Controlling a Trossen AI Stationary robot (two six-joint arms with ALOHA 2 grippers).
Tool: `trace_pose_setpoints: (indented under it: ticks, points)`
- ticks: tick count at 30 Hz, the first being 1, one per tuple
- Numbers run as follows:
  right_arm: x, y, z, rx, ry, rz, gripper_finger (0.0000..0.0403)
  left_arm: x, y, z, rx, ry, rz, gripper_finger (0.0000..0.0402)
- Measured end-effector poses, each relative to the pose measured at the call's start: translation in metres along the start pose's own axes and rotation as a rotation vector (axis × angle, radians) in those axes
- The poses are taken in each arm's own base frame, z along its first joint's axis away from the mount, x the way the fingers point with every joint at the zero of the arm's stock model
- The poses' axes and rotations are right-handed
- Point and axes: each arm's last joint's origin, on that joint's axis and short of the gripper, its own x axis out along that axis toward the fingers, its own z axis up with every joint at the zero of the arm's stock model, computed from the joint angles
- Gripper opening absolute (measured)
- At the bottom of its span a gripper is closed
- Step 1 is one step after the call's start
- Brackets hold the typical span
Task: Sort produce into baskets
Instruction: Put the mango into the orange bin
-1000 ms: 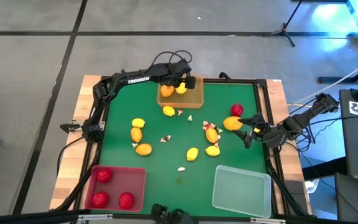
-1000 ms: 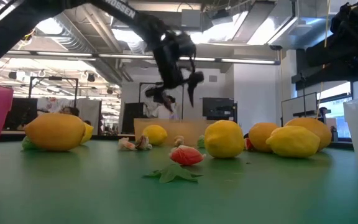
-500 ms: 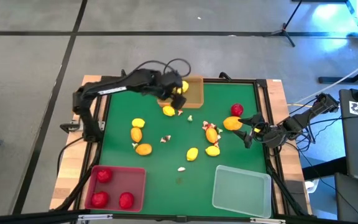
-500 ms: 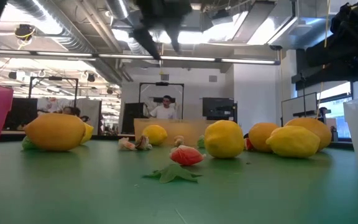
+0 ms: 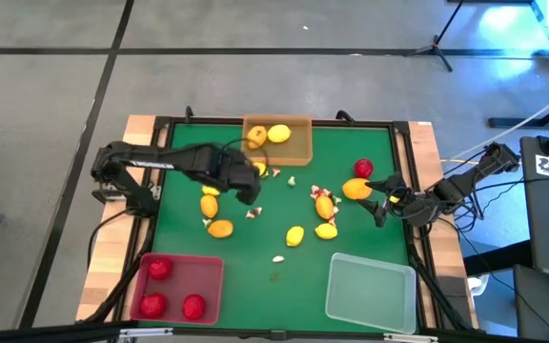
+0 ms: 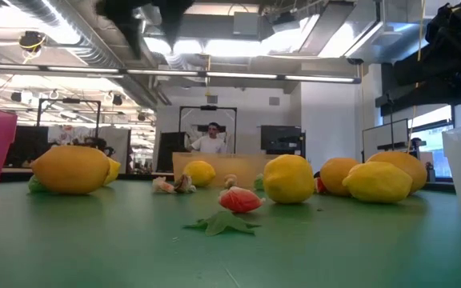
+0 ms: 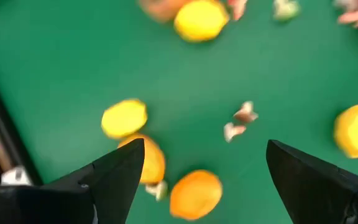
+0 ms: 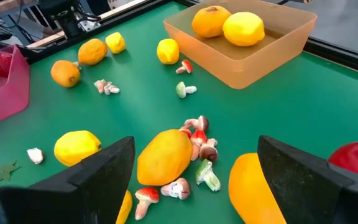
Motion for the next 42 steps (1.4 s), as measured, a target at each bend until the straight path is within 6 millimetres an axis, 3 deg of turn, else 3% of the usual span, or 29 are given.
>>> trace_pose_setpoints:
  ticks: [5, 14, 22, 30, 36, 42]
  points:
    - [0.0, 0.0, 0.0, -0.001, 0.0, 0.0, 0.0337, 0.027, 0.019, -0.026, -0.106, 0.077, 0.079, 0.0329]
    - [0.0, 0.0, 0.0, -0.001, 0.003, 0.002, 0.0337, 0.079, 0.055, -0.06, -0.343, 0.113, 0.059, 0.0329]
    - [0.0, 0.0, 0.0, -0.001, 0.009, 0.007, 0.0337, 0.118, 0.056, -0.076, -0.444, 0.125, 0.019, 0.0329]
    - [0.0, 0.0, -0.001, -0.001, 0.02, 0.017, 0.0337, 0.142, 0.072, -0.091, -0.515, 0.115, 0.124, 0.0329]
    - [0.0, 0.0, -0.001, 0.0, 0.019, 0.017, 0.0337, 0.158, 0.07, -0.096, -0.538, 0.101, 0.035, 0.0329]
    - [0.0, 0.001, 0.0, 0.001, 0.018, 0.018, 0.0337, 0.168, 0.08, -0.099, -0.561, 0.095, 0.081, 0.0329]
